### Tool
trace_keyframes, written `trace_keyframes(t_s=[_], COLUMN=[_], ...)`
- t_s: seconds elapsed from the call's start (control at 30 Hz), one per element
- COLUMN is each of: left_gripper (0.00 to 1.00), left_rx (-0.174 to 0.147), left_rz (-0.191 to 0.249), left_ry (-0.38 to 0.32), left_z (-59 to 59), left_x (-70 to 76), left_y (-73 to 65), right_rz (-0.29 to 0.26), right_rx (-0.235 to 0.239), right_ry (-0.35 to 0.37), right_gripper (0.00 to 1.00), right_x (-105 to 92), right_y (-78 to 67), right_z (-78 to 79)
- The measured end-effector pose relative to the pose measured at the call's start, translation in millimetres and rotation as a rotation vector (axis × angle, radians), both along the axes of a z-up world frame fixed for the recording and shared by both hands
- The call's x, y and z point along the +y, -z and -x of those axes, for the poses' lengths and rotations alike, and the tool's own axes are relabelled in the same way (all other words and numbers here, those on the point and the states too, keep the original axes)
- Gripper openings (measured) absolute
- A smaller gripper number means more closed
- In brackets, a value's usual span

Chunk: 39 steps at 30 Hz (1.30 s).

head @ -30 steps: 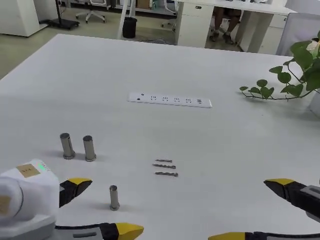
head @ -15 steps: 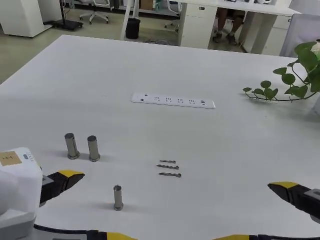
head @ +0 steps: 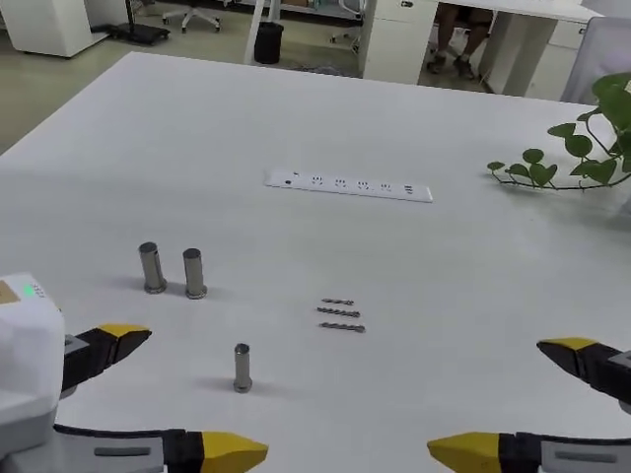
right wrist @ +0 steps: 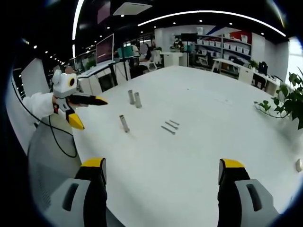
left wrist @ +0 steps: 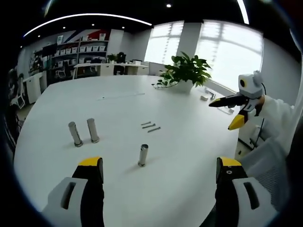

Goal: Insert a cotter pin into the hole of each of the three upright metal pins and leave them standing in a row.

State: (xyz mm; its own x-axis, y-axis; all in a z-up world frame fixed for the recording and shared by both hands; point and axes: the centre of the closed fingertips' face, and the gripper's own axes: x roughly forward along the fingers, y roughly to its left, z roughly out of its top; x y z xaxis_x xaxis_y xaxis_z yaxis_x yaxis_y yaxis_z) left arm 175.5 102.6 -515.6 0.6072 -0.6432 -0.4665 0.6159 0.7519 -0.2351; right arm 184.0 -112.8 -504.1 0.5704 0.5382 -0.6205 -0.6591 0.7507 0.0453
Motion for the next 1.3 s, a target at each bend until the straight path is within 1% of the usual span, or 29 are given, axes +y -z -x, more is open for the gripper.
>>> trace_keyframes(t_s=[0.1, 0.27, 0.37, 0.47, 0.53, 0.63, 0.67, 0.73, 0.8, 1.0, 1.1, 1.13, 1.17, 1.3], left_gripper=[0.99, 0.99, 0.99, 0.99, 0.99, 0.99, 0.99, 0.99, 0.99, 0.99, 0.99, 0.99, 0.99, 0.99], left_rx=[0.001, 0.003, 0.002, 0.005, 0.005, 0.001, 0.000, -0.002, -0.011, -0.017, -0.017, -0.016, -0.014, -0.001], left_rz=[0.004, -0.004, -0.009, -0.015, -0.017, -0.009, -0.008, -0.016, -0.019, -0.005, 0.001, 0.004, 0.010, 0.035], left_ry=[-0.008, -0.003, 0.005, 0.011, 0.013, 0.012, 0.012, 0.013, 0.013, 0.000, -0.005, -0.006, -0.009, -0.006], left_z=[1.0, 3.7, 5.6, 7.0, 8.5, 9.3, 9.4, 10.2, 10.6, 11.9, 12.8, 13.3, 13.3, 14.7], left_x=[3.4, 6.2, 6.3, 6.0, 5.6, 5.0, 5.0, 5.1, 4.7, 4.1, 3.7, 3.5, 3.3, 1.9], left_y=[-0.5, 0.5, 1.3, 2.0, 2.2, 1.7, 1.6, 1.5, -1.0, -5.7, -6.5, -6.7, -6.8, -4.5], right_rz=[-0.001, 0.014, 0.037, 0.064, 0.088, 0.137, 0.143, 0.147, 0.147, 0.154, 0.153, 0.148, 0.147, 0.161], right_rx=[-0.002, -0.014, -0.013, -0.020, -0.014, -0.013, -0.014, -0.008, 0.000, 0.000, -0.017, -0.019, -0.023, -0.025], right_ry=[0.010, -0.002, -0.024, -0.062, -0.074, -0.095, -0.099, -0.110, -0.123, -0.134, -0.154, -0.159, -0.164, -0.182], right_gripper=[0.96, 0.94, 0.93, 0.92, 0.92, 0.92, 0.92, 0.91, 0.90, 0.88, 0.84, 0.84, 0.83, 0.80], right_x=[-1.1, -1.9, -1.9, -1.6, -2.9, -5.1, -4.9, -3.0, 0.2, 8.1, 13.9, 15.1, 16.7, 23.4], right_y=[-1.2, -3.3, -3.7, -6.0, -6.2, -3.9, -3.5, -2.6, -2.6, -3.1, -5.7, -6.4, -7.1, -9.3], right_z=[-2.7, -8.8, -14.6, -20.0, -24.3, -31.3, -33.4, -36.5, -38.2, -49.5, -56.2, -63.2, -65.8, -74.5])
